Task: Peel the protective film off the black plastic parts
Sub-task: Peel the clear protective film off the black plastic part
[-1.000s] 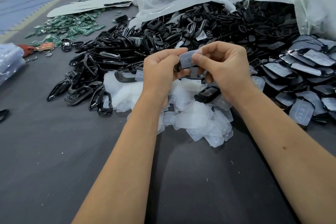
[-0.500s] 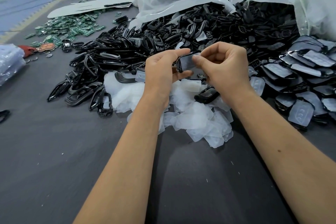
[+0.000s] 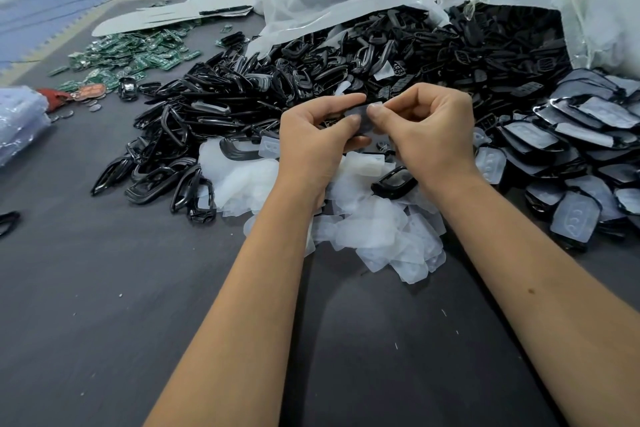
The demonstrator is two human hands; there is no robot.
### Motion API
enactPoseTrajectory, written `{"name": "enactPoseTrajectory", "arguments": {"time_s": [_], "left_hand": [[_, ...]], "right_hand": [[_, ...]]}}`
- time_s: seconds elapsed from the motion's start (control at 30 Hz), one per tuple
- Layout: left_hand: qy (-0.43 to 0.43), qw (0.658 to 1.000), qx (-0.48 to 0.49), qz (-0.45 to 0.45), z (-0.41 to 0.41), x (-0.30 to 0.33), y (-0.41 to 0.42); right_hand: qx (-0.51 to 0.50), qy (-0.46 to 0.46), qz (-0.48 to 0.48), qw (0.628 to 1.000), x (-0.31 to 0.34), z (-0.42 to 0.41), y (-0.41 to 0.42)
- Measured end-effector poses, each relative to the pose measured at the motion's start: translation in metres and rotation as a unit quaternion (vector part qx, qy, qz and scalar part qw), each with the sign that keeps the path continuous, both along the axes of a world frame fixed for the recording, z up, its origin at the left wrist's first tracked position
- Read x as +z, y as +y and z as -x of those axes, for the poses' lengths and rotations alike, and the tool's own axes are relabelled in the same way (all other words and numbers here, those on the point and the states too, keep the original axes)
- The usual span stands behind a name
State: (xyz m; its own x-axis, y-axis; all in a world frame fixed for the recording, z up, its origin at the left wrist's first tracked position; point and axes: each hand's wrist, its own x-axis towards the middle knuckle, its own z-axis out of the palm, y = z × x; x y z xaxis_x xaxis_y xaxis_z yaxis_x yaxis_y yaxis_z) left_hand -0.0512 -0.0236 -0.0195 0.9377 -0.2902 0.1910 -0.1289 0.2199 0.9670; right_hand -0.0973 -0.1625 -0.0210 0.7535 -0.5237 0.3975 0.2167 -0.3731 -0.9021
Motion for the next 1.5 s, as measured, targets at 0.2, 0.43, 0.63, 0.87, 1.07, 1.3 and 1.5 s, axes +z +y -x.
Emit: {"name": "enactPoseTrajectory", "arguments": {"time_s": [0.2, 0.43, 0.63, 0.87, 1.07, 1.3, 1.5], "left_hand": [[0.020, 1.000, 0.001, 0.010, 0.0010, 0.0013, -0.0001], [0.006, 1.000, -0.003, 0.007, 0.0012, 0.0001, 0.0001], [0.009, 1.000, -0.015, 0.019, 0.0006, -0.0009, 0.0010], [0.006, 1.000, -0.012, 0.017, 0.0010, -0.0016, 0.0010], [-0.010, 1.000, 0.001, 0.002, 0.0034, -0.0016, -0.0004], [-0.012, 1.000, 0.003, -0.001, 0.0031, -0.0008, -0.0002], [0.003, 0.999, -0.027, 0.024, 0.0060, 0.0013, -0.0008]], "right_hand": [[-0.011, -0.010, 0.014, 1.000, 0.0005, 0.0004, 0.0009], [-0.019, -0.012, 0.022, 1.000, -0.0004, -0.0005, -0.0004], [-0.024, -0.005, 0.016, 1.000, -0.0012, -0.0010, -0.0007], [-0.008, 0.020, -0.034, 0.999, 0.0001, 0.0008, 0.0011], [0.022, 0.059, -0.154, 0.986, 0.0002, -0.0001, 0.0016], [0.079, 0.079, -0.285, 0.952, 0.0000, -0.0010, -0.0026], [0.155, 0.078, -0.315, 0.933, 0.0013, -0.0003, -0.0011]]}}
